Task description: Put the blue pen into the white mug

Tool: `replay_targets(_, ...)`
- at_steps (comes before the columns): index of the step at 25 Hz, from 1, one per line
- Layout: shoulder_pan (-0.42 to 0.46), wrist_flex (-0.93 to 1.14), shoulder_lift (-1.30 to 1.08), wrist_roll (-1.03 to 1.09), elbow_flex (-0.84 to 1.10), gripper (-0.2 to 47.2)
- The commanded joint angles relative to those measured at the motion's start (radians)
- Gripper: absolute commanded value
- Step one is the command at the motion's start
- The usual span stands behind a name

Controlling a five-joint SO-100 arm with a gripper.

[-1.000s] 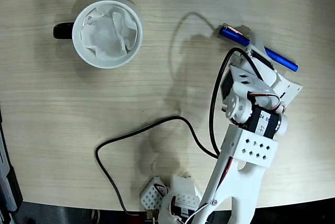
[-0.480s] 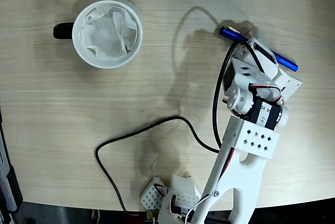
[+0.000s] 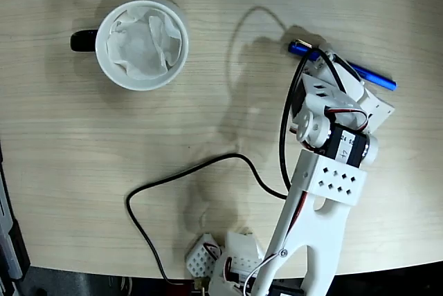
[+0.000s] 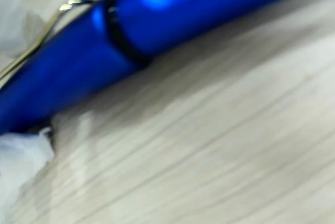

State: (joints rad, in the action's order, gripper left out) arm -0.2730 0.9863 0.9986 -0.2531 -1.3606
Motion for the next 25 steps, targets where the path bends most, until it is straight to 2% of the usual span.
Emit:
replay_targets(1,0.003,-0.002,0.014,-0.023,0.048,3.0)
replay_targets(5,0.003,-0.003,0.011,-0.025,0.048,0.1)
replay_targets(14,-0.002,-0.003,0.048,-0.025,0.048,0.1)
replay_targets(25,0.018,0.002,0.227,-0.077,0.046,0.0)
